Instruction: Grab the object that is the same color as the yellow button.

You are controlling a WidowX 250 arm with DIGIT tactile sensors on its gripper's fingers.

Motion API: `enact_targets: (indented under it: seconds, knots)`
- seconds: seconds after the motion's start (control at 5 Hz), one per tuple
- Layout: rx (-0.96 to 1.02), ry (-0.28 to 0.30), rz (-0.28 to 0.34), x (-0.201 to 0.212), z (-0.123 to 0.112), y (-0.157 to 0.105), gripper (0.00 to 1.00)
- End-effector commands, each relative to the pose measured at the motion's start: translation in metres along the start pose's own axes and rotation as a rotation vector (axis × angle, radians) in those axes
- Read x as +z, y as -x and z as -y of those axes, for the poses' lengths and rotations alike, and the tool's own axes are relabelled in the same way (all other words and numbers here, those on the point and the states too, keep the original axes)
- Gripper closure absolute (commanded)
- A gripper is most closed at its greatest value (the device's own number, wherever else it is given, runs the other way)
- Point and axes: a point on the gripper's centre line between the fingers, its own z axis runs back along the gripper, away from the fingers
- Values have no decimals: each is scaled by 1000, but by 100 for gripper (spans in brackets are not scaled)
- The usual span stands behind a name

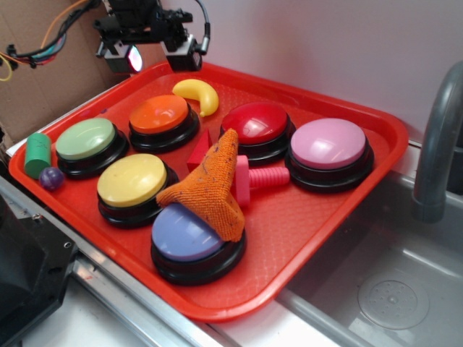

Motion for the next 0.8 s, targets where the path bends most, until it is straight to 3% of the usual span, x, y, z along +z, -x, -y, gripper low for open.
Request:
enact_targets:
  seconds: [0.0, 0.2, 0.4, 0.6]
  knots:
    - [-34, 71, 39, -18, 3, -26, 0]
    - [-39, 65, 47, -30, 12, -31, 0]
    - [-39, 97, 37, -36, 16, -34, 0]
    - [-27, 80, 32, -43, 19, -37, 0]
